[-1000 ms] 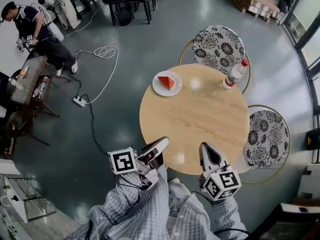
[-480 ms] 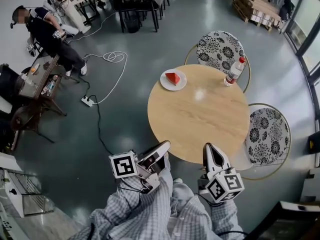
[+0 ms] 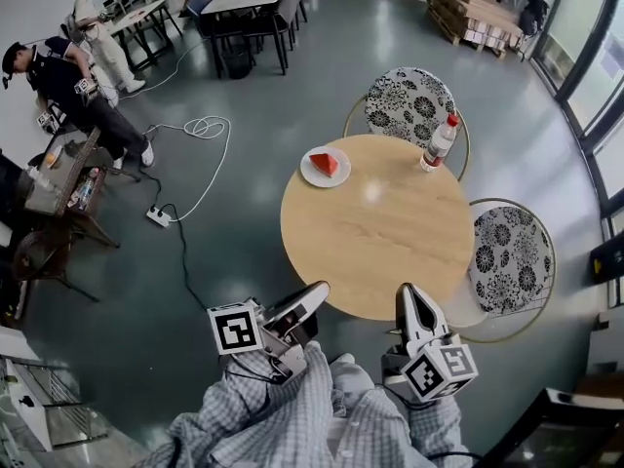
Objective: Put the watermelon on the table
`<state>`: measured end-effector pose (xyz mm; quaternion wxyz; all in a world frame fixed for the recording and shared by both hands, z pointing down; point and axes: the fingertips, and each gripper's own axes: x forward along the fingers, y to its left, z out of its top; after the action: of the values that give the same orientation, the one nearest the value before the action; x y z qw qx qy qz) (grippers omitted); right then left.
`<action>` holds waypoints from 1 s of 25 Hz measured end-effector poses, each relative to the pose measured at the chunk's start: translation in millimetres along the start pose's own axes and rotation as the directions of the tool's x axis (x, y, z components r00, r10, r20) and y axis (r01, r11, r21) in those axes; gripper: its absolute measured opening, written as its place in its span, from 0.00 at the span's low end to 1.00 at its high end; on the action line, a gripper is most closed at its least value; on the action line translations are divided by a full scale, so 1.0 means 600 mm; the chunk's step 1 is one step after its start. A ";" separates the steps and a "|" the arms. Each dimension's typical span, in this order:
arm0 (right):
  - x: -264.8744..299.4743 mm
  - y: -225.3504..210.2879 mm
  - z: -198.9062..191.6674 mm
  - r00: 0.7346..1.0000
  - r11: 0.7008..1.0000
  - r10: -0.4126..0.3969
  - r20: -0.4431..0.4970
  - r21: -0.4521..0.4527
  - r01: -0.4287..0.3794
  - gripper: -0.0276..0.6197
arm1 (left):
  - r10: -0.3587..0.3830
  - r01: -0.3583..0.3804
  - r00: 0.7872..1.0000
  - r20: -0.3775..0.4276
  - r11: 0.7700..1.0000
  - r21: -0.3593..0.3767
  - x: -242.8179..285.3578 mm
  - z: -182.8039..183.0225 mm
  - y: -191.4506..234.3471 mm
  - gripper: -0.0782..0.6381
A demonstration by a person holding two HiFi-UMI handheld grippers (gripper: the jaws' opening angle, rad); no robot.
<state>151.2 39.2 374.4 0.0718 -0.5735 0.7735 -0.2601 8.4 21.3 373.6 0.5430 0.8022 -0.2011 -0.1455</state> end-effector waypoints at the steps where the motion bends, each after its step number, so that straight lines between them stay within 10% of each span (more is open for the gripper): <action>1: 0.001 0.004 0.005 1.000 1.000 -0.003 0.007 -0.003 0.003 0.05 | -0.002 0.002 1.000 -0.016 1.000 0.010 0.003 0.004 -0.003 0.12; 25: 0.034 0.067 0.033 0.997 0.999 0.053 0.064 -0.002 -0.053 0.05 | -0.086 0.084 0.994 -0.065 0.996 -0.023 0.018 0.038 -0.028 0.12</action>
<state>118.6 22.2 342.1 0.1033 -0.5607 0.7859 -0.2394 10.6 3.2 349.2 0.5509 0.8088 -0.1470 -0.1439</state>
